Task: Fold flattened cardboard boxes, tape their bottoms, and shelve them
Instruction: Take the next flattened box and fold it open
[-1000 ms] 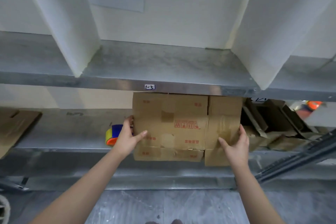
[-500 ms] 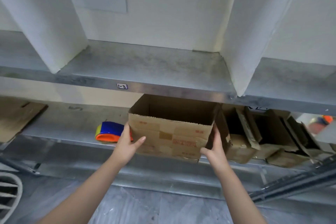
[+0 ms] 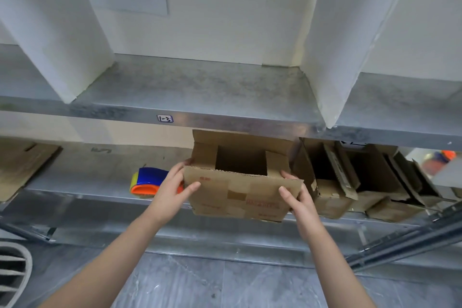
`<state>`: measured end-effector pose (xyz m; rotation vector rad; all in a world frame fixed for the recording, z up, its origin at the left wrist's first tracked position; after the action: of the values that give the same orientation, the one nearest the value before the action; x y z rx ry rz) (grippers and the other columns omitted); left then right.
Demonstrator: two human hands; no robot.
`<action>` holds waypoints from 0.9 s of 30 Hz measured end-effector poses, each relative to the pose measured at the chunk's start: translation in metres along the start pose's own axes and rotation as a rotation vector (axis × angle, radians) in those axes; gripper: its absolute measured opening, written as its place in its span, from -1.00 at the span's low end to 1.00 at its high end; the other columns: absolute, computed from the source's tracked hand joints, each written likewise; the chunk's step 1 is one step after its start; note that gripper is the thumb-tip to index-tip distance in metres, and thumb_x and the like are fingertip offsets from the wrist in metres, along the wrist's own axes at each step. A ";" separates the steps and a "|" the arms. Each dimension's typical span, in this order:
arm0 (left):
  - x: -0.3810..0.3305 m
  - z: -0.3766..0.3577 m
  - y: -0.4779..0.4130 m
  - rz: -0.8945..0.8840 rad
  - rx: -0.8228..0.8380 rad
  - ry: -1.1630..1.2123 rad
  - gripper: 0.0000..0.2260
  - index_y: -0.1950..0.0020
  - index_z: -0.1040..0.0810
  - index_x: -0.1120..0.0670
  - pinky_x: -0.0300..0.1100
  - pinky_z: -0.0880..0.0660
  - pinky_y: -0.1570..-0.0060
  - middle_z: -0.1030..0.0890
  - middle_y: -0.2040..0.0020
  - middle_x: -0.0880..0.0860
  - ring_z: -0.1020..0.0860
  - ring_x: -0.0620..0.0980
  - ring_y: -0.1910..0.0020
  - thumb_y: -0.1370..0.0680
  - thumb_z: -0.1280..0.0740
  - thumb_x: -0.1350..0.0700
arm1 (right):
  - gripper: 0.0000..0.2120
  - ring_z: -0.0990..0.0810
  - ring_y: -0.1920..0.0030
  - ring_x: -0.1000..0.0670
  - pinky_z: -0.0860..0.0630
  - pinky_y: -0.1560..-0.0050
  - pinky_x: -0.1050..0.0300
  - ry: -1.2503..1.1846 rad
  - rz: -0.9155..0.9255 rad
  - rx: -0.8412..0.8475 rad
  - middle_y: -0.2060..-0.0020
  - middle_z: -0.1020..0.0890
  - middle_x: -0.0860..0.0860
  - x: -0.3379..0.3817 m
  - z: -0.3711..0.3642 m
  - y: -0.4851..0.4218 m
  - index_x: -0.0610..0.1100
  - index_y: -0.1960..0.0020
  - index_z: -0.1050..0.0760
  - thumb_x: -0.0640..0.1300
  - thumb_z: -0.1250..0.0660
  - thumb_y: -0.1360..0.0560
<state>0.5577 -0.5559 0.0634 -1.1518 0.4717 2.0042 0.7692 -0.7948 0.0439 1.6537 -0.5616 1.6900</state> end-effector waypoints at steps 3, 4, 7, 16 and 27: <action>-0.006 0.008 -0.011 0.097 -0.053 0.118 -0.62 -0.25 -0.50 -0.02 0.00 -0.51 -0.22 -0.40 -0.24 -0.09 -0.44 -0.11 -0.21 -0.48 -0.36 -0.11 | -0.39 -0.47 -0.29 -0.05 -0.53 -0.11 0.00 -0.020 -0.077 -0.065 -0.29 -0.49 0.05 0.001 -0.001 -0.007 0.23 -0.26 -0.40 0.26 -0.51 -0.27; -0.006 0.011 -0.018 0.119 -0.070 0.115 -0.62 -0.24 -0.47 -0.02 0.02 -0.51 -0.22 -0.41 -0.22 -0.07 -0.44 -0.12 -0.17 -0.46 -0.42 -0.05 | -0.30 -0.49 -0.27 -0.07 -0.55 -0.14 -0.11 -0.028 -0.083 -0.101 -0.29 -0.48 0.04 0.004 0.001 -0.011 0.23 -0.29 -0.34 0.24 -0.54 -0.24; -0.009 0.021 -0.039 0.186 -0.023 0.142 -0.20 -0.46 -0.20 -0.13 -0.02 -0.45 -0.25 -0.38 -0.26 -0.02 -0.42 -0.04 -0.21 -0.35 -0.57 0.07 | -0.20 -0.45 -0.31 -0.12 -0.47 -0.26 -0.28 -0.026 -0.072 -0.146 -0.29 -0.41 0.05 0.014 0.006 -0.026 0.33 -0.31 -0.18 0.03 -0.60 -0.27; -0.003 0.018 -0.076 0.173 0.245 0.044 -0.22 -0.37 -0.20 -0.26 0.00 -0.31 -0.39 -0.28 -0.45 -0.11 -0.28 0.02 -0.44 -0.31 -0.59 -0.03 | -0.06 -0.27 -0.43 -0.03 -0.33 -0.33 0.01 0.254 -0.047 0.052 -0.46 -0.25 0.07 0.046 0.012 -0.059 0.29 -0.48 -0.11 -0.18 -0.58 -0.33; 0.002 0.000 -0.037 0.011 0.116 0.049 -0.40 -0.42 -0.40 -0.16 -0.16 -0.32 -0.41 -0.31 -0.48 -0.15 -0.32 -0.25 -0.40 -0.41 -0.49 -0.11 | -0.43 -0.45 -0.32 -0.01 -0.45 -0.33 -0.17 0.262 -0.016 -0.009 -0.32 -0.47 0.09 0.020 0.029 -0.034 0.41 -0.17 -0.43 -0.06 -0.55 -0.34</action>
<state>0.5855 -0.5313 0.0638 -1.1303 0.6126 1.9348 0.8151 -0.7895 0.0602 1.3966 -0.4269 1.8523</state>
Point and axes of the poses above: each hand's wrist, its own y-axis away from the middle knuckle, its own z-axis out of the back of the hand, x = y × z, the point moved 6 cm from there along -y, towards the middle knuckle
